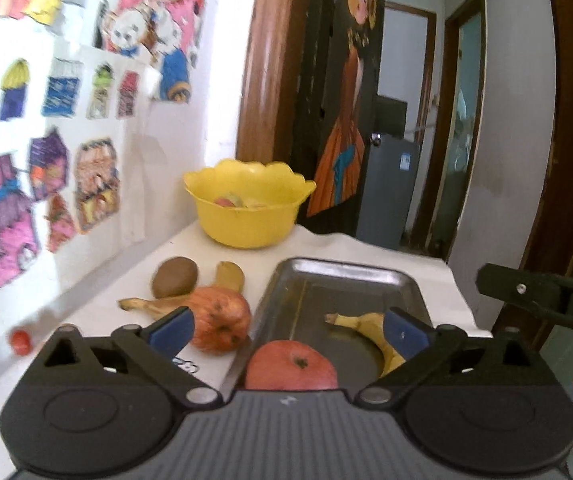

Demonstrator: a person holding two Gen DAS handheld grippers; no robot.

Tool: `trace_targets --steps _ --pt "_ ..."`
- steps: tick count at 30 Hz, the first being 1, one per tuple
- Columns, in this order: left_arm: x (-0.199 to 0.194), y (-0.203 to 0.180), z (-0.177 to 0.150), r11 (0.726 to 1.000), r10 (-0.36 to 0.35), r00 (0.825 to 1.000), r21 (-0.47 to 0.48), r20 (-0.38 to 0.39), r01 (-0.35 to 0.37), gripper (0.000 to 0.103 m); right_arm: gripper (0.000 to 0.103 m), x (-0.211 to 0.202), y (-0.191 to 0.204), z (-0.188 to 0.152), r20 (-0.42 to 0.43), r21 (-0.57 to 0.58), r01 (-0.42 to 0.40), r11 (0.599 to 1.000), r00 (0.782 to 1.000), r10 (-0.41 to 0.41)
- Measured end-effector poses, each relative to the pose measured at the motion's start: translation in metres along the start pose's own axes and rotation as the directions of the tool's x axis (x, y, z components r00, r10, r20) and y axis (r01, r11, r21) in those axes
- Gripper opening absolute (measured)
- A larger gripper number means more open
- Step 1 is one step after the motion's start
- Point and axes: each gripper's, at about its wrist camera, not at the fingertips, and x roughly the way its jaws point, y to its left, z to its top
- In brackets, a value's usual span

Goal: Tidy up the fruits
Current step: 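Lower the apple and banana into the tray and open both grippers, then withdraw both tools from the tray back toward the remaining fruit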

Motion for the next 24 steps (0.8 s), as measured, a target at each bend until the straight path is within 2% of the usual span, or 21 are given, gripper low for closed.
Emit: trace_targets --steps 9,13,24 --pt "-0.083 0.044 0.002 0.998 0.043 0.996 -0.04 0.073 -0.04 0.103 0.102 -0.076 0.041 0.0 0.078 -0.064 0.037 0.997 0.996 -0.032" --pt "-0.118 0.063 -0.004 0.998 0.067 0.993 -0.026 0.1 -0.065 0.103 0.102 -0.106 0.061 -0.01 0.099 -0.085 0.045 0.995 0.994 -0.036" --pt "-0.177 0.121 -0.038 0.987 0.156 0.985 -0.048 0.074 -0.153 0.103 0.102 -0.152 0.123 -0.051 0.033 -0.153 0.002 0.988 0.999 0.003"
